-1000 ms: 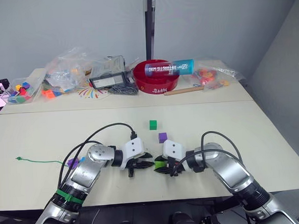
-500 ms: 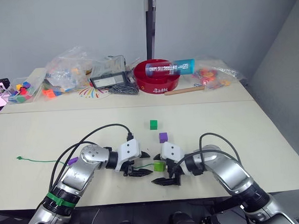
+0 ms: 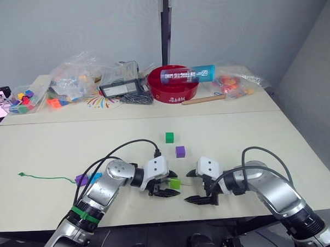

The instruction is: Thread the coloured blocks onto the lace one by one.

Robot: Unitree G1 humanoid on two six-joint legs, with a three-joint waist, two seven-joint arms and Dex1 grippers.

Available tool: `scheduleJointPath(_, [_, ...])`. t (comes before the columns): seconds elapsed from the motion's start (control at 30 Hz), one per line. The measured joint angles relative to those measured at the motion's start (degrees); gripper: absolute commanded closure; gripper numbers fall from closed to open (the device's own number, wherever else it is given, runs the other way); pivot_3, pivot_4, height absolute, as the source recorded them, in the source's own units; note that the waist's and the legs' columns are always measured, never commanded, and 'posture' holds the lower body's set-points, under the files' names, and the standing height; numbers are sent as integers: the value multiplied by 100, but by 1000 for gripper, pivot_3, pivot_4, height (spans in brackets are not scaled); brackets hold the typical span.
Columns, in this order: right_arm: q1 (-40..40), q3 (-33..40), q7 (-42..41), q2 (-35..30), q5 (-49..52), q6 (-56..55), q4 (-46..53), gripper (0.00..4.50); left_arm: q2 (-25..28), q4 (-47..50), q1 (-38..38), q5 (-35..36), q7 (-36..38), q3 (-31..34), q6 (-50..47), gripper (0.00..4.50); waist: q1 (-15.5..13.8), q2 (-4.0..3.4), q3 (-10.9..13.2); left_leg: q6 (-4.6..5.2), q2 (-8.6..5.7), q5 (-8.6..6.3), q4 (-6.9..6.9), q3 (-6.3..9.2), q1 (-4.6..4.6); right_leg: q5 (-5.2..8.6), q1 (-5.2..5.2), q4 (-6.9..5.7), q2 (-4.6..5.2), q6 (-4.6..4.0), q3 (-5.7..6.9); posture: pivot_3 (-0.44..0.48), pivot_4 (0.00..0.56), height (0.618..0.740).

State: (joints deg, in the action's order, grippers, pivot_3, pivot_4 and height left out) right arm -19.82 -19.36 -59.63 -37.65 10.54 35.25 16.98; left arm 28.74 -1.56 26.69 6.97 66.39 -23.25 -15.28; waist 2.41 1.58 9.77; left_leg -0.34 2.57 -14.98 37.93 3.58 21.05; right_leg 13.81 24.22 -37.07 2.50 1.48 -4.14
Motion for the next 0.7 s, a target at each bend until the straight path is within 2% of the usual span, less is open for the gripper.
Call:
scheduleJointPath(0.2, [-78,-30,85,110,-21,-96,-156,0,-17,-164,79,-113,-63,-23,237,3135,3,-1,-1,0,0,0,1,0,-2,0,-2,0,0,0,-1,0,150,731])
scheduleJointPath(0.33, [-125,-60,92,114,-30,-113,-198,0,-13,-163,73,-116,-62,-29,241,3158,1,-1,-1,0,0,0,1,0,-1,0,-2,0,0,0,0,0,150,731])
scheduleJointPath(0.43, [-154,-70,102,133,-36,-167,-270,778,-2,-159,71,-115,-57,-29,239,3158,4,-1,-1,0,0,0,1,0,-2,0,-2,0,0,0,0,0,150,731])
scheduleJointPath(0.7, [-287,-207,91,158,-226,-412,-484,3474,11,-156,72,-115,-36,-31,239,3158,7,-1,-1,0,1,0,1,0,-5,0,-4,-1,-1,0,0,0,150,731])
